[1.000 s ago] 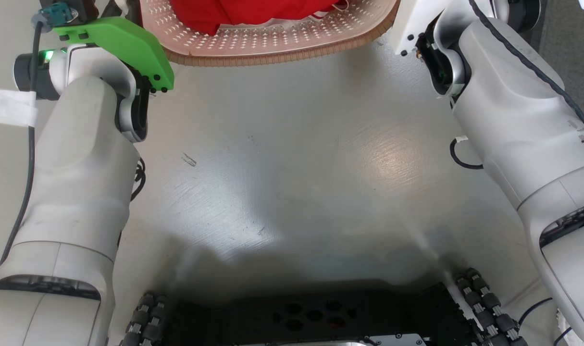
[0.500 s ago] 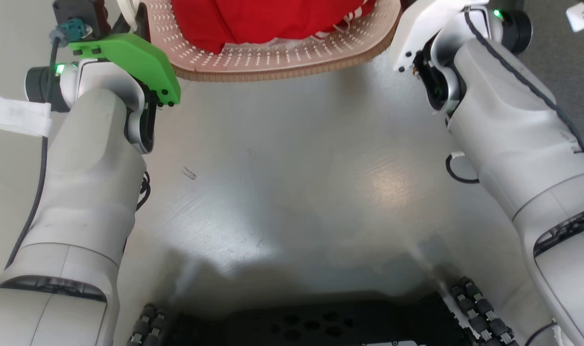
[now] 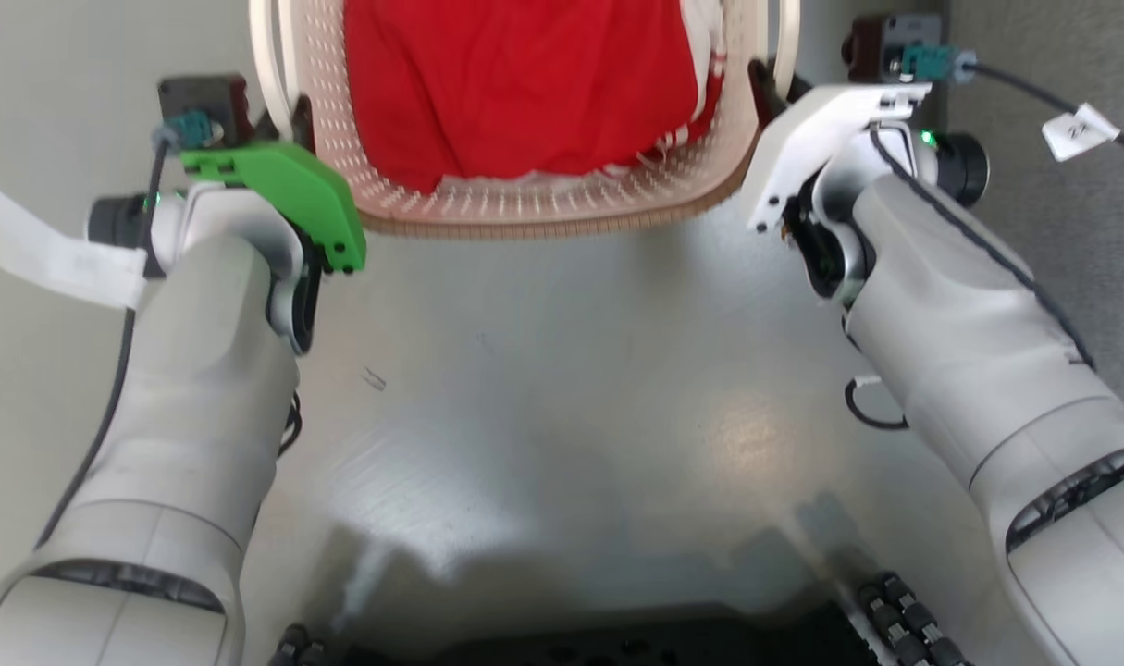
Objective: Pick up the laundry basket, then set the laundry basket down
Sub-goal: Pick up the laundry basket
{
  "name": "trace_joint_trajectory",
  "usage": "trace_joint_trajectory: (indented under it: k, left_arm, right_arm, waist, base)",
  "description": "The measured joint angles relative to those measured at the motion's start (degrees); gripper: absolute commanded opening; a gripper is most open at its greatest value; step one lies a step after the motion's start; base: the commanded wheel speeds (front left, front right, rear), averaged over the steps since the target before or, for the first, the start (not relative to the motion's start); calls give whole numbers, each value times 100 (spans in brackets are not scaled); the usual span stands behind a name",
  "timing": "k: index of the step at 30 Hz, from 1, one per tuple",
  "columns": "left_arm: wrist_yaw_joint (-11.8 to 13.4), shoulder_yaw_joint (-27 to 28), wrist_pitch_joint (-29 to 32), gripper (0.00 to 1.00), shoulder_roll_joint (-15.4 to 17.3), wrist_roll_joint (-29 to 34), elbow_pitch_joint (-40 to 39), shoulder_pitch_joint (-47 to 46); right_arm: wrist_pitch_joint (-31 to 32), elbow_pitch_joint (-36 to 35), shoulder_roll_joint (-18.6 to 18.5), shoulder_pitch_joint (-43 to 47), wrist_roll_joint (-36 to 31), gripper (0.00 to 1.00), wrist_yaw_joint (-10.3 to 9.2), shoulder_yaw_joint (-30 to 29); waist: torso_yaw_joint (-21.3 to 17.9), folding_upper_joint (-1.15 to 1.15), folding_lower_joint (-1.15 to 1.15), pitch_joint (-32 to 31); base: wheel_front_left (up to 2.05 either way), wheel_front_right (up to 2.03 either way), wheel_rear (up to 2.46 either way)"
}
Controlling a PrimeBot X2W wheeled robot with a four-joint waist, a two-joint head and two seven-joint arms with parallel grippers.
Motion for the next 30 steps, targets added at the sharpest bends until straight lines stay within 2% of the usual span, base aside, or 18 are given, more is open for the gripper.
trace_joint_trajectory:
  k: [14, 23, 30]
  left_arm:
    - [-90, -271, 86, 0, -33, -263, 368, 767]
    - [-152, -447, 457, 0, -65, -431, 669, 1358]
    - [-152, -501, 528, 0, -65, -526, 678, 1629]
  right_arm:
    - [26, 88, 58, 907, 388, 0, 52, 389]
    - [419, 80, 100, 1656, 764, 0, 94, 683]
    - [578, 58, 100, 1892, 923, 0, 92, 829]
  waist:
    - [0, 0, 0, -798]
    - [-3, 0, 0, -1431]
    - [-10, 0, 0, -1815]
  base:
    - [0, 0, 0]
    - [0, 0, 0]
    - [0, 0, 0]
